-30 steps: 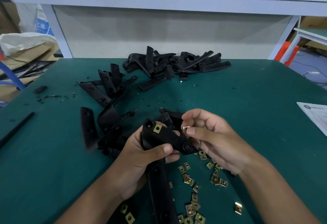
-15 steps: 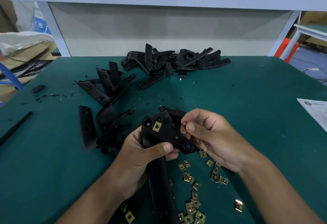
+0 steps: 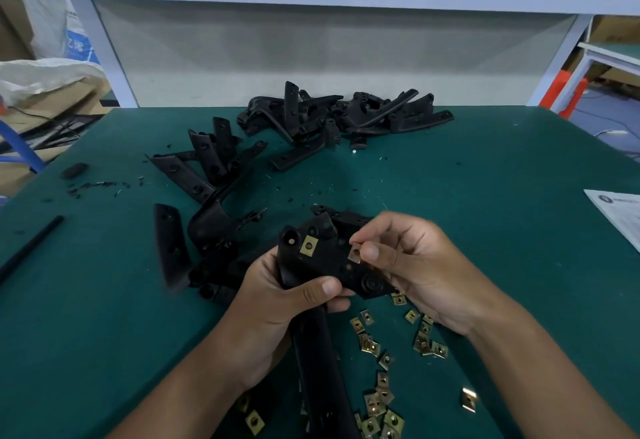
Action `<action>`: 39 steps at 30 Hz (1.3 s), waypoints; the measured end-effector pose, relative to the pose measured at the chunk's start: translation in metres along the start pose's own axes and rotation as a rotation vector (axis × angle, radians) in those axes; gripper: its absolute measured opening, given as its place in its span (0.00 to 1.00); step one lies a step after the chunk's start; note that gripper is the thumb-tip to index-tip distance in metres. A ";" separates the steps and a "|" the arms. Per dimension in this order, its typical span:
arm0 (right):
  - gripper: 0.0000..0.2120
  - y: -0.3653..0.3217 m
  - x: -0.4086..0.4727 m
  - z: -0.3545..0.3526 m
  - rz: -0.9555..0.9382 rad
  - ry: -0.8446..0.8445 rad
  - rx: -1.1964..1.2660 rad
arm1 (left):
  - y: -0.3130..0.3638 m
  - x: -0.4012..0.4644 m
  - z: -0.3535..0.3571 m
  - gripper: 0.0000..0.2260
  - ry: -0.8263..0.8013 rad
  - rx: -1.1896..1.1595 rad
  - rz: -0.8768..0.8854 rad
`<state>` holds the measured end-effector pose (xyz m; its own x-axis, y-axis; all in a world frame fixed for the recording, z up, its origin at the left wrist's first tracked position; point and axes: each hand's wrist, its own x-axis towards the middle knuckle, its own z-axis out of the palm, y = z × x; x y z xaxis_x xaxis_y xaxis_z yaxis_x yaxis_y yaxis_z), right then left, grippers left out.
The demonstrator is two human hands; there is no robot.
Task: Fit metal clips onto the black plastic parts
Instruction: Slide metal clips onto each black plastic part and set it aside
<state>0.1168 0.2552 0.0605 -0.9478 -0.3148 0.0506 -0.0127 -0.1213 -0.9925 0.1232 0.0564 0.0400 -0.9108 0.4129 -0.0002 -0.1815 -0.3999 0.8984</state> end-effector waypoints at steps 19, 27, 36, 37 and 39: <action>0.04 -0.003 -0.003 -0.004 -0.134 0.048 -0.211 | -0.005 0.000 -0.001 0.07 0.007 0.040 0.094; 0.05 -0.012 -0.008 -0.010 -0.143 -0.014 -0.353 | -0.005 0.002 -0.005 0.12 -0.035 0.031 0.068; 0.05 -0.012 -0.010 -0.007 -0.130 0.008 -0.373 | -0.005 0.003 -0.009 0.15 -0.084 0.010 0.042; 0.05 -0.010 -0.009 -0.005 -0.129 0.036 -0.379 | -0.005 0.003 -0.009 0.16 -0.068 0.003 0.045; 0.06 -0.008 -0.007 -0.002 -0.123 0.081 -0.379 | -0.005 0.004 -0.008 0.16 -0.039 0.003 0.057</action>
<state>0.1232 0.2607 0.0677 -0.9536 -0.2428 0.1780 -0.2301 0.2065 -0.9510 0.1177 0.0534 0.0320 -0.9047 0.4207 0.0681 -0.1283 -0.4213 0.8978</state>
